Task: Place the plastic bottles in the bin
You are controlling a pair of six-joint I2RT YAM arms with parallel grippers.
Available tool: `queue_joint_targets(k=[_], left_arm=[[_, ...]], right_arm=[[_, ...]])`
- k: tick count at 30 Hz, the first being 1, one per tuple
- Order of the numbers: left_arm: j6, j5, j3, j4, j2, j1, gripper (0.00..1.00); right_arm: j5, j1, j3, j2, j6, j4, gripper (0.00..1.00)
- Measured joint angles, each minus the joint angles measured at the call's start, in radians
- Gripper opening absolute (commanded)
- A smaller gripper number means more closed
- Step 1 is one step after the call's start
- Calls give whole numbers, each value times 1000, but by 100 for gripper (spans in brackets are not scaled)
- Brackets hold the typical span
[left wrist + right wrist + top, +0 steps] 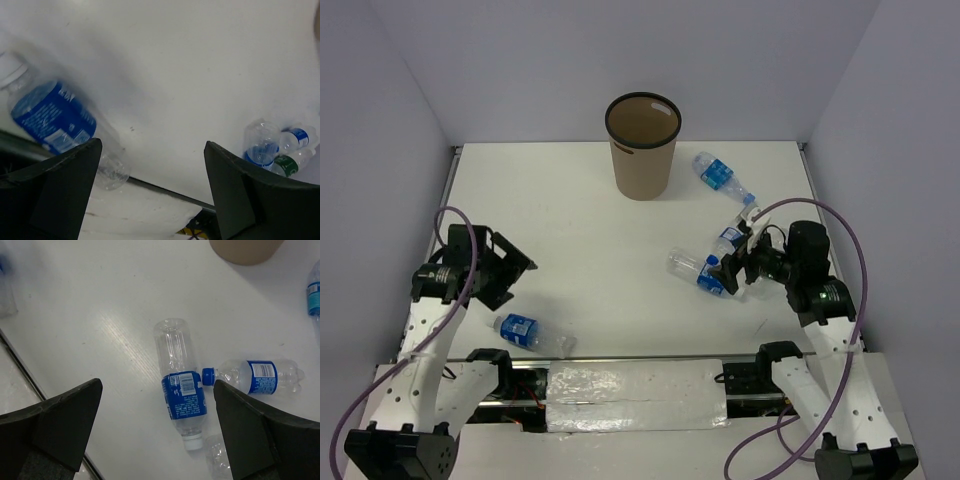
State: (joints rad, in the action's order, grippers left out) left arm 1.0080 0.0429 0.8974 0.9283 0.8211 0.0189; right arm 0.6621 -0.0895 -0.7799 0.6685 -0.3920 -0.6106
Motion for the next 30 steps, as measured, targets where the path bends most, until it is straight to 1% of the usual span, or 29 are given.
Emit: queue_joint_targets(k=[5, 9, 12, 17, 21, 23, 26, 30], left_arm=[[109, -95, -2, 206, -19, 35, 94], [179, -120, -2, 317, -20, 72, 91], [231, -124, -5, 362, -22, 119, 92], [348, -128, -82, 386, 0, 255, 93], [448, -140, -117, 376, 93, 383, 94], [489, -150, -117, 348, 141, 425, 94], [521, -167, -129, 290, 186, 446, 93], [542, -176, -204, 180, 235, 449, 90]], right_arm=[[1, -7, 0, -34, 0, -4, 100], [2, -8, 0, -57, 0, -3, 100], [5, -9, 0, -65, 0, -3, 100], [7, -19, 0, -68, 1, -3, 100], [10, -23, 0, -86, 0, -3, 100], [10, -24, 0, -98, 0, -3, 100], [11, -24, 0, -112, 0, -3, 100], [13, -24, 0, -124, 0, -3, 100]])
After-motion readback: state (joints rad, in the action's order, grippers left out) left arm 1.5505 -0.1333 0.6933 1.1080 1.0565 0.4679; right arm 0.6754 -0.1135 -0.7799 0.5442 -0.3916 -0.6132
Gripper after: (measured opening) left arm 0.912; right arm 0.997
